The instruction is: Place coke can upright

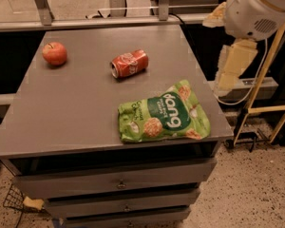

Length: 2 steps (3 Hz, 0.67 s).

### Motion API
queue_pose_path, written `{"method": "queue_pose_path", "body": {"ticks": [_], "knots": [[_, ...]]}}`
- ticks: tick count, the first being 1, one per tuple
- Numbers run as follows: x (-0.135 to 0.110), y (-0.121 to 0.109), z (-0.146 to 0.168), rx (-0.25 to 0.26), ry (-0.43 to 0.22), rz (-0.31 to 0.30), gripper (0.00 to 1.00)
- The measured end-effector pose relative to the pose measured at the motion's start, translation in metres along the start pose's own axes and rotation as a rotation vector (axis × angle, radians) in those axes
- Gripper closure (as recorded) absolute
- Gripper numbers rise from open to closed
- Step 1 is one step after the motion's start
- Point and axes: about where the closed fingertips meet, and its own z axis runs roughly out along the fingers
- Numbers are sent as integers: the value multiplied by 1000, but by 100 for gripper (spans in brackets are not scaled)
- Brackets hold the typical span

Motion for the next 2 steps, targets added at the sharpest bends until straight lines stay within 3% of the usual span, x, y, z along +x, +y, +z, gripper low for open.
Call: {"method": "queue_pose_path", "body": {"ticks": [1,2], "knots": [[-49,-37,15,23,-99,-117,0],[-49,-37,15,23,-97,-116,0]]}}
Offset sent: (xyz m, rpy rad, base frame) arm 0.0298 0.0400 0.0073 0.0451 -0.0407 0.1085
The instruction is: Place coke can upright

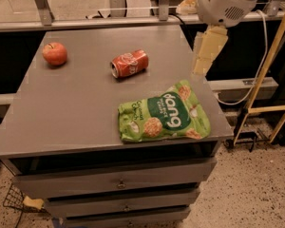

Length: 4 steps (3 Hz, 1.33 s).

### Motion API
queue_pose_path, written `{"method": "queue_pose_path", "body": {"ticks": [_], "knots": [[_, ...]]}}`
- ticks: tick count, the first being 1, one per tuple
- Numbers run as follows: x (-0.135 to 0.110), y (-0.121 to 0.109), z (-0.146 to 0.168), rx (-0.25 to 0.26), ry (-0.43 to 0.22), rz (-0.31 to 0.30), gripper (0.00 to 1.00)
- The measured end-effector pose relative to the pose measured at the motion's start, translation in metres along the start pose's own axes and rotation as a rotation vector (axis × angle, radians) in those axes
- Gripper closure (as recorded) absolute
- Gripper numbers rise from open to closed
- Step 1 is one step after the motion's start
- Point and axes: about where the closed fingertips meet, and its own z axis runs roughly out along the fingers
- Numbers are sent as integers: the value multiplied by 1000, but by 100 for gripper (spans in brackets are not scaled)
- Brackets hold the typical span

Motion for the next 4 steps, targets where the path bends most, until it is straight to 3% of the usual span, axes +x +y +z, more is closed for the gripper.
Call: {"method": "queue_pose_path", "body": {"ticks": [1,2,3,4], "knots": [[-7,-21,26,-27,33,-102,0],[-16,-53,68,-83,90,-254,0],[-46,-87,119,-124,155,-426,0],[-61,-99,146,-145,202,-506,0]]}}
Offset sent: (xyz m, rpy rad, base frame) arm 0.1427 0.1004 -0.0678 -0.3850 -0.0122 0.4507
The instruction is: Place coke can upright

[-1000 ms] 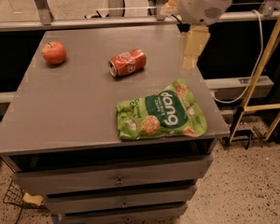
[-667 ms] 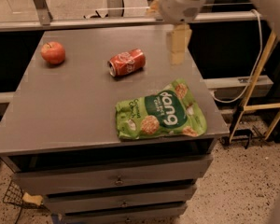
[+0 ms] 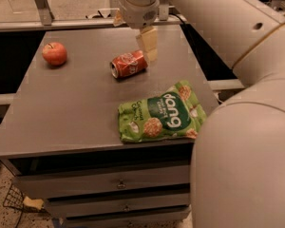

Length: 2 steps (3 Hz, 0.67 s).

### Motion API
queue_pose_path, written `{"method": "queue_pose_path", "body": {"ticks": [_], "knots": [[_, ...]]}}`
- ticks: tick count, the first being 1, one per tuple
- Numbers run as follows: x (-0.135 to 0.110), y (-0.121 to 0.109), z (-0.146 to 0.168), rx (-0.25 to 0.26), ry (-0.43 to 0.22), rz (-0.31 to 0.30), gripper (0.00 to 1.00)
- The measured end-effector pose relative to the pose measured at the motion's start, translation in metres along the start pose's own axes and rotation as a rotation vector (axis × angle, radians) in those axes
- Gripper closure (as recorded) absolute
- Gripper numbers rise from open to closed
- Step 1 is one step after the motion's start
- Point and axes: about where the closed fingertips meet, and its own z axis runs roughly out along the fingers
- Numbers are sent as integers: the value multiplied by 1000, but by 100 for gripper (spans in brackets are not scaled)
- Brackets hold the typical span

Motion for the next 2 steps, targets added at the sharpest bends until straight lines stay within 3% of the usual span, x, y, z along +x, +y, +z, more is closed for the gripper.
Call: {"method": "queue_pose_path", "body": {"ticks": [1,2], "knots": [[-3,-11,31,-70,50,-24,0],[-9,-12,52,-133,73,-1,0]]}}
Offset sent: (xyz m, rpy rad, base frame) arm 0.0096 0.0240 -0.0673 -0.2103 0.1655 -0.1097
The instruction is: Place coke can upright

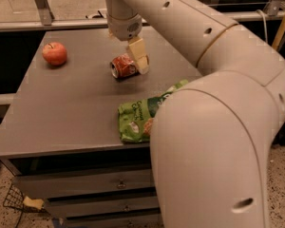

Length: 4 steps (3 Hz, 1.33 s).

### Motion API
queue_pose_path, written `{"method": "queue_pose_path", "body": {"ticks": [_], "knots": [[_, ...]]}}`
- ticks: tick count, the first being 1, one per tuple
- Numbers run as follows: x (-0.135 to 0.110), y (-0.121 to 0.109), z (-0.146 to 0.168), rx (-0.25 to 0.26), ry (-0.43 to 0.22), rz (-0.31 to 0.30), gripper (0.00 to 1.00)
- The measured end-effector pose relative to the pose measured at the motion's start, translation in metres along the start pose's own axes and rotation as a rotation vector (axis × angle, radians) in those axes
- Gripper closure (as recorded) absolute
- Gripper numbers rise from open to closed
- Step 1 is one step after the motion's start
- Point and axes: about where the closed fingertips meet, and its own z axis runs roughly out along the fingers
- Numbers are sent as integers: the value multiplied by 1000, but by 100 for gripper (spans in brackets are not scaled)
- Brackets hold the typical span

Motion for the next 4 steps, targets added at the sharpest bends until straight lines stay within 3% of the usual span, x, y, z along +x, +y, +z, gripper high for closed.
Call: {"method": "queue_pose_path", "body": {"ticks": [2,4], "knots": [[-24,0,20,-50,-18,46,0],[-39,4,38,-87,-83,53,41]]}}
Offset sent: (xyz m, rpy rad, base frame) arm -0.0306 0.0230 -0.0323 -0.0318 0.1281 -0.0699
